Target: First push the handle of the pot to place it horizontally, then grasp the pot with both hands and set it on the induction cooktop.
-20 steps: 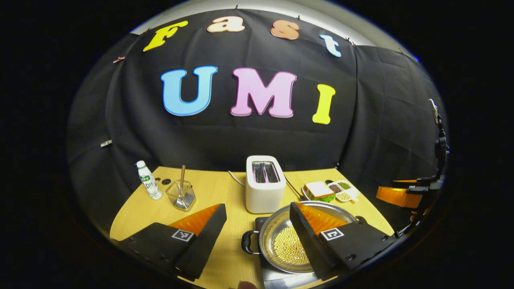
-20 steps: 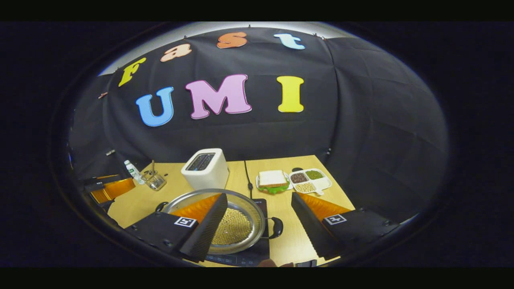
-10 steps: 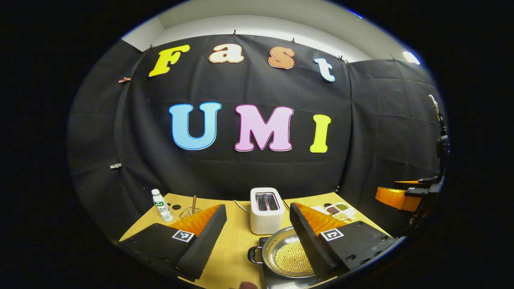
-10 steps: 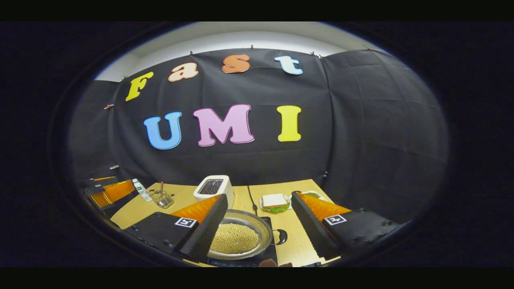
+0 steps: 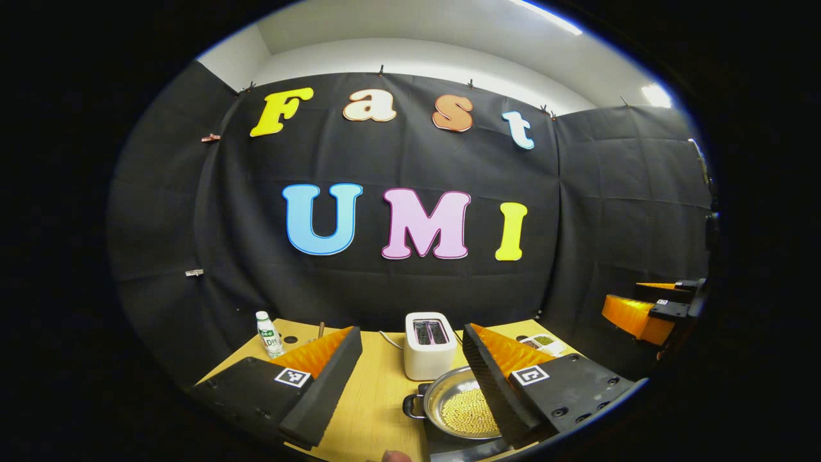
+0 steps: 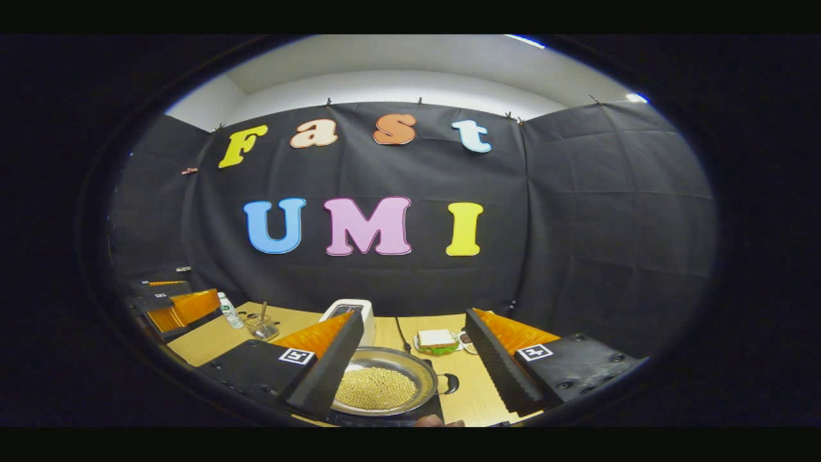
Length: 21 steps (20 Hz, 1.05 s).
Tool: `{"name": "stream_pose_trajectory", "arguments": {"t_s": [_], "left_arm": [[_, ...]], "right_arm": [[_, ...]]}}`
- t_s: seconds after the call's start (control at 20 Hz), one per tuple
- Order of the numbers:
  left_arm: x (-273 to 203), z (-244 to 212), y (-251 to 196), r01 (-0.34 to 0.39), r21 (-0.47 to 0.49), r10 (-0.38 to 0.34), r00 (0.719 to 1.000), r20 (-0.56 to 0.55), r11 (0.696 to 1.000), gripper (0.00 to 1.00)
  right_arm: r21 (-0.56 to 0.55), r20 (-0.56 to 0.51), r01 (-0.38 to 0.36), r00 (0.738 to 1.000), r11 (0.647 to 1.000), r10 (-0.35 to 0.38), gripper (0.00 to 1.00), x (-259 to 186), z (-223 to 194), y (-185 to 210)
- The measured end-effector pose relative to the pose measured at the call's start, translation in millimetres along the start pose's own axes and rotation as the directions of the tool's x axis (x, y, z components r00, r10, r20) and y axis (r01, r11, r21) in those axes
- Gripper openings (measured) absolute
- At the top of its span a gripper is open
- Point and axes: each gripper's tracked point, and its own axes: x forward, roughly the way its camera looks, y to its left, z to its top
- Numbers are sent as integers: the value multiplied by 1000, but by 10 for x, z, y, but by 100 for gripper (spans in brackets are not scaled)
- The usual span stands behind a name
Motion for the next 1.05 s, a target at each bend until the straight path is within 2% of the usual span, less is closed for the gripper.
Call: {"name": "stream_pose_trajectory", "arguments": {"t_s": [0.35,1.05], "left_arm": [[-73,33,100,12,32,-12,1000,9,999,98],[6,-31,77,44,40,-43,999,-20,998,98]], "right_arm": [[-8,-4,-9,1000,1000,9,99,-8,3,152],[0,-28,7,1000,1000,-7,98,24,-74,111]]}}
